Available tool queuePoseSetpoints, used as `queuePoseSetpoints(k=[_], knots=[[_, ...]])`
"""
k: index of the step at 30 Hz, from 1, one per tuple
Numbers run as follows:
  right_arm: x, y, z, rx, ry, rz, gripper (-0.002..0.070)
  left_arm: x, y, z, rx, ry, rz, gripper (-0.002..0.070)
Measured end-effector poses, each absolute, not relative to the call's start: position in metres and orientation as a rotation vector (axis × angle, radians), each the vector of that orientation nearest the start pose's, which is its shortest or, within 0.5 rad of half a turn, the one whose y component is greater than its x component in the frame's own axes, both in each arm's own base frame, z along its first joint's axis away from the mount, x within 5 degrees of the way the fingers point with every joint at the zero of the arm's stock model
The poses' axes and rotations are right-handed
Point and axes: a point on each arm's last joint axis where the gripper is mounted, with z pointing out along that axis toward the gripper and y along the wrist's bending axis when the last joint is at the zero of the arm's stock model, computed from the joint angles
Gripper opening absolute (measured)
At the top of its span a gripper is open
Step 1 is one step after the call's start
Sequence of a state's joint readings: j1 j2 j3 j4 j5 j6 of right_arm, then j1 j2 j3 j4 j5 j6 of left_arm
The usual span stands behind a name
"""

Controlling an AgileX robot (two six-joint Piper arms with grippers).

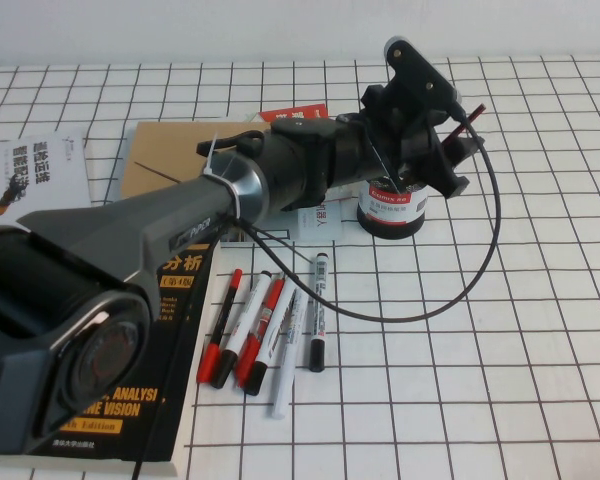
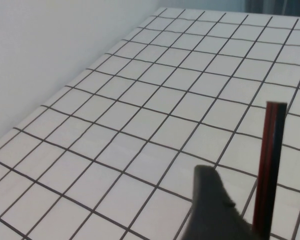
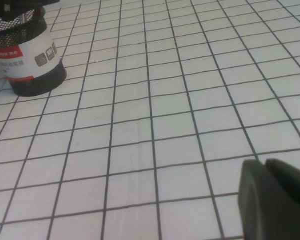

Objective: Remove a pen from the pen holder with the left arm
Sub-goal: 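Take a marker out of the pen holder and lay it on the table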

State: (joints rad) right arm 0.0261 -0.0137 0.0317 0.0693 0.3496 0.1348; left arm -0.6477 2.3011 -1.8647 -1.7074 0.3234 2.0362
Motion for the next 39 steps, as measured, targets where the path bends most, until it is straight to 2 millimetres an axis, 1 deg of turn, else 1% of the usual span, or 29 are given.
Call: queuePoseSetpoints(k=[1, 7, 9, 16, 19, 21, 25, 29, 33, 35, 37, 39], knots=[[0.053, 0.004, 0.172, 0.144, 1.848, 0.179, -0.0016, 0.416, -0.351, 0.216, 1.072, 1.558, -0.524, 0.0369], [0.053, 0.004, 0.172, 0.144, 1.848, 0.179, -0.0016, 0.417, -0.351, 0.217, 1.07, 1.553, -0.523, 0.009], [0.053, 0.004, 0.172, 0.144, 1.848, 0.179, -0.0016, 0.417, -0.352, 0.22, 1.068, 1.544, -0.525, 0.0039], [0.053, 0.004, 0.172, 0.144, 1.848, 0.179, -0.0016, 0.417, -0.355, 0.235, 1.07, 1.489, -0.553, 0.0029], [0.053, 0.004, 0.172, 0.144, 1.848, 0.179, -0.0016, 0.416, -0.354, 0.245, 1.062, 1.469, -0.552, 0.0029], [0.053, 0.004, 0.172, 0.144, 1.848, 0.179, -0.0016, 0.414, -0.352, 0.257, 1.047, 1.454, -0.539, 0.0029], [0.053, 0.004, 0.172, 0.144, 1.848, 0.179, -0.0017, 0.408, -0.345, 0.291, 1.011, 1.408, -0.513, 0.0029], [0.053, 0.004, 0.172, 0.144, 1.848, 0.179, -0.0017, 0.395, -0.337, 0.333, 0.982, 1.333, -0.506, 0.0029], [0.053, 0.004, 0.172, 0.144, 1.848, 0.179, -0.0017, 0.367, -0.334, 0.383, 0.956, 1.246, -0.486, 0.0029], [0.053, 0.004, 0.172, 0.144, 1.848, 0.179, -0.0016, 0.352, -0.334, 0.403, 0.934, 1.232, -0.453, 0.0029], [0.053, 0.004, 0.172, 0.144, 1.848, 0.179, -0.0017, 0.338, -0.335, 0.42, 0.916, 1.221, -0.431, 0.0029], [0.053, 0.004, 0.172, 0.144, 1.848, 0.179, -0.0016, 0.326, -0.335, 0.43, 0.929, 1.215, -0.455, 0.0029]])
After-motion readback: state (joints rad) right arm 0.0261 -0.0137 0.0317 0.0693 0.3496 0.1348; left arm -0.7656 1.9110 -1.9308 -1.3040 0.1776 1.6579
